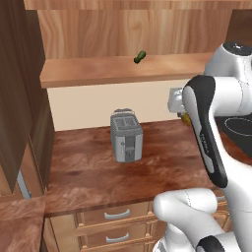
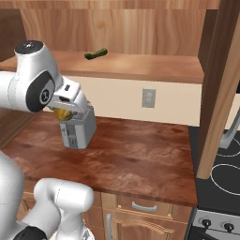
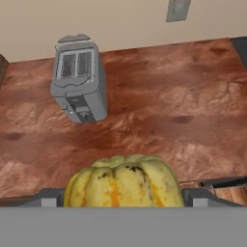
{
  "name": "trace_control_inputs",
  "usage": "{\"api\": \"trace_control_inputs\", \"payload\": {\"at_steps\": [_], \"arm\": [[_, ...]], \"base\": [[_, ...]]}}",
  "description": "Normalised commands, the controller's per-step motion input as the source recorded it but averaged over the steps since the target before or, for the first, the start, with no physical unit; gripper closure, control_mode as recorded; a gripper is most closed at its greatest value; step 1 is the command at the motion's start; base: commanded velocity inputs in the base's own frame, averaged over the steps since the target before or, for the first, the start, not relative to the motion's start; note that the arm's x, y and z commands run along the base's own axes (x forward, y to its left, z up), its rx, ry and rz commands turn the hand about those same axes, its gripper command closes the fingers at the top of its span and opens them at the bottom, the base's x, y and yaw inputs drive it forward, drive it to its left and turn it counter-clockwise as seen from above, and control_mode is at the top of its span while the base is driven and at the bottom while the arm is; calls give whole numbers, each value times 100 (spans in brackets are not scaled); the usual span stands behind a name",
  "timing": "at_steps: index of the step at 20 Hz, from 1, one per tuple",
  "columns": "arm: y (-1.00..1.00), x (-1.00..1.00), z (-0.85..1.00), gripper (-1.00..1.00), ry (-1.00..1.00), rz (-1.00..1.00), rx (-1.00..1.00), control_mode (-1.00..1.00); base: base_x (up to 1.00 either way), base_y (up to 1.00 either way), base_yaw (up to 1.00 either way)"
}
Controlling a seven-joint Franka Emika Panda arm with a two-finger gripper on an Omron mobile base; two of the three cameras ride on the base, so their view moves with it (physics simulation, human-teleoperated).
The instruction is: Pick the squashs from the cabinet and place them in one bowl. Pick the peach from the sink and place it in the other bowl.
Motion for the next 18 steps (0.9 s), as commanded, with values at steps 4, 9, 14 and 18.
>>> {"api": "trace_control_inputs", "payload": {"at_steps": [4,9,14,18], "arm": [[0,0,-10,100,30,0,4,-100],[1,-3,-16,100,10,0,0,-100],[6,-11,-40,100,0,0,0,-100],[8,-20,-20,100,-1,0,-2,-100]], "base": [[0,0,0],[0,0,0],[0,0,0],[0,0,0]]}}
